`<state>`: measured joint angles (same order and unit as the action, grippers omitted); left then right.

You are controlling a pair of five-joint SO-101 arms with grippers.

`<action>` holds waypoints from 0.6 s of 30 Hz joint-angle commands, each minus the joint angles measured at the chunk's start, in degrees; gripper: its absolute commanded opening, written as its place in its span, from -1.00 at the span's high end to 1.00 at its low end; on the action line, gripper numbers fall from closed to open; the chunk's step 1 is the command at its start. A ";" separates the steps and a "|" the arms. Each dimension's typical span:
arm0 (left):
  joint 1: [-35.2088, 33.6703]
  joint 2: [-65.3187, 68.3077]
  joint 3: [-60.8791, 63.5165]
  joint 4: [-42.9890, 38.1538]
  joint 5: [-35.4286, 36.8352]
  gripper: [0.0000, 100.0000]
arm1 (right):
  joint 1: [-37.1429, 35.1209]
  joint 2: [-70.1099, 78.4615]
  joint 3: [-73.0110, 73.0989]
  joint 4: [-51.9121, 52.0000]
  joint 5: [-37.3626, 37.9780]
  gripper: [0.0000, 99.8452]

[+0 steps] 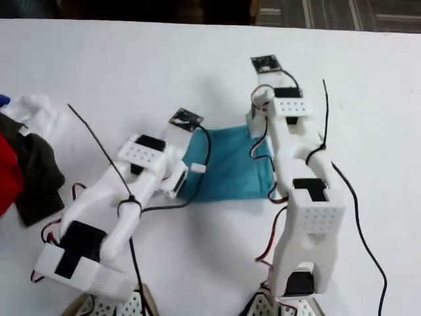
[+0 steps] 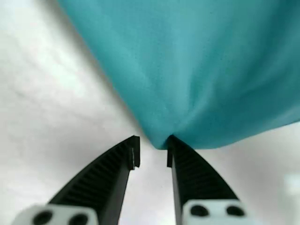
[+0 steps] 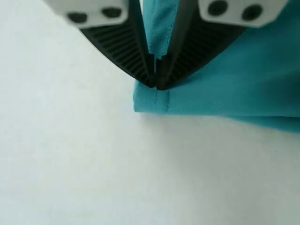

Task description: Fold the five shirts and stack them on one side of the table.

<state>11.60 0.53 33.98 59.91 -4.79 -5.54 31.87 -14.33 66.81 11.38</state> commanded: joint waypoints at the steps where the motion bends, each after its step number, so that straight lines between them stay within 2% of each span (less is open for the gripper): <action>1: 0.18 -1.58 -2.77 2.20 0.62 0.75 | 2.33 -0.92 -7.65 6.81 -0.53 0.96; 7: -0.35 -1.58 -12.97 12.84 0.18 0.75 | 4.53 -7.34 -11.69 14.90 -0.53 0.96; 11: -4.75 -1.58 -19.91 17.41 0.18 0.75 | 4.18 -14.46 -8.97 18.51 -0.53 0.96; 15: -11.69 -1.58 -25.98 21.36 0.09 0.75 | 4.09 -23.78 0.26 16.75 -0.53 0.96; 18: -16.62 -1.58 -27.12 21.89 -2.11 0.74 | 4.00 -29.67 11.34 11.12 -0.53 0.96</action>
<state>-0.62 0.62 9.71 80.75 -5.14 -1.58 10.15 -10.90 82.29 11.38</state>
